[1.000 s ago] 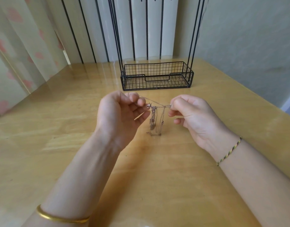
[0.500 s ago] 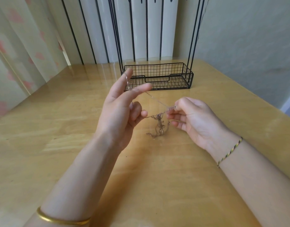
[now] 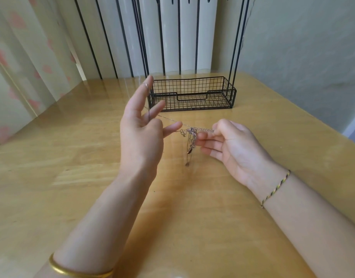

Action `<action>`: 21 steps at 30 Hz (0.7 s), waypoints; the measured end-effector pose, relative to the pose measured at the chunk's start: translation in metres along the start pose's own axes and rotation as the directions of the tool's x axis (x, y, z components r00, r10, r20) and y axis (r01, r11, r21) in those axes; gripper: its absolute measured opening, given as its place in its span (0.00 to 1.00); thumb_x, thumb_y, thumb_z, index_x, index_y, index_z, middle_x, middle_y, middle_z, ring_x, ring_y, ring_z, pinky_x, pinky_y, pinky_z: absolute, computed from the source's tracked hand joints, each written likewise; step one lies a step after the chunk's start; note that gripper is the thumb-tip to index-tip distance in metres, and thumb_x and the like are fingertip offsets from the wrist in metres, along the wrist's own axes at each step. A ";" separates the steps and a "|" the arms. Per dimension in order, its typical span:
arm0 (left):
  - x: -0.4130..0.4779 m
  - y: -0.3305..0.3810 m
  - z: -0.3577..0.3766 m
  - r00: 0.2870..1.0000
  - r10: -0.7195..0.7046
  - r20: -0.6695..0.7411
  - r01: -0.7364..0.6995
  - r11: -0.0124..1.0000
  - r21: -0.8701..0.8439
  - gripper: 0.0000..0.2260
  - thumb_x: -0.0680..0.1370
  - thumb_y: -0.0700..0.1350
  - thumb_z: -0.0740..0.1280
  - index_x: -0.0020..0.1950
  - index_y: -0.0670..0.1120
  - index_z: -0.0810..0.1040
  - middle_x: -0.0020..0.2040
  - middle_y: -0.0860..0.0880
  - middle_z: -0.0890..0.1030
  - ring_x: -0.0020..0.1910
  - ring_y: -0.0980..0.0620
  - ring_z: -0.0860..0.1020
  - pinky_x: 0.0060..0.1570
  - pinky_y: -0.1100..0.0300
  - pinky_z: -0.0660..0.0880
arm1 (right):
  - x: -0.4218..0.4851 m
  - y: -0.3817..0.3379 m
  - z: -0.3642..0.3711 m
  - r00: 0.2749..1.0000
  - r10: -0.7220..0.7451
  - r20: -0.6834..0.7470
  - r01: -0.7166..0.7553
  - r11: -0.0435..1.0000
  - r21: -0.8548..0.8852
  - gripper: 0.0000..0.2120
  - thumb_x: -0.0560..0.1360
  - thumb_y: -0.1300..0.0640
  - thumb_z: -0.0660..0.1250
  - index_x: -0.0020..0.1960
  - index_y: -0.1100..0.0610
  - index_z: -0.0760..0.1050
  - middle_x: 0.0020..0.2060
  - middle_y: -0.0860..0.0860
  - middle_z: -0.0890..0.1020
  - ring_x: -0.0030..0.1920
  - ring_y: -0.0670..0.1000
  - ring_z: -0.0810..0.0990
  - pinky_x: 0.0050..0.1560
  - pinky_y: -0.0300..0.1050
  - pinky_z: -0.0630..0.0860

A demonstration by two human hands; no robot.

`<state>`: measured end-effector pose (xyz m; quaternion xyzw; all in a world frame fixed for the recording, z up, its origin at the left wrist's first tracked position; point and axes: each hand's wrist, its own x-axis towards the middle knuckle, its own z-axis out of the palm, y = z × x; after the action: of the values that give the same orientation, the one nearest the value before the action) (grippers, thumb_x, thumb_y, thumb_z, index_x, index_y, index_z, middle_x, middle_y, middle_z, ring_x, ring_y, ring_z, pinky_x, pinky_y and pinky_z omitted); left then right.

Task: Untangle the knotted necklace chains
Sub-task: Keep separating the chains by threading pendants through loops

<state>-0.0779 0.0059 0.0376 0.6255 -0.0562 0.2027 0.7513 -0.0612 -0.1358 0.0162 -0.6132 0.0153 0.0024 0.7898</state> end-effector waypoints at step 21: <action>-0.004 -0.015 -0.001 0.905 -0.182 0.385 -0.025 0.880 0.475 0.29 0.78 0.39 0.66 0.75 0.57 0.61 0.41 0.51 0.82 0.28 0.64 0.72 0.31 0.74 0.66 | -0.004 0.000 0.002 0.963 -0.269 -0.006 0.265 0.952 -0.151 0.12 0.76 0.67 0.55 0.36 0.56 0.67 0.31 0.50 0.75 0.30 0.46 0.75 0.34 0.41 0.71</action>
<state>-0.0756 0.0038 0.0221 0.8187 -0.1392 0.0401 0.5556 -0.0652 -0.1334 0.0168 -0.6669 -0.0576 -0.1113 0.7345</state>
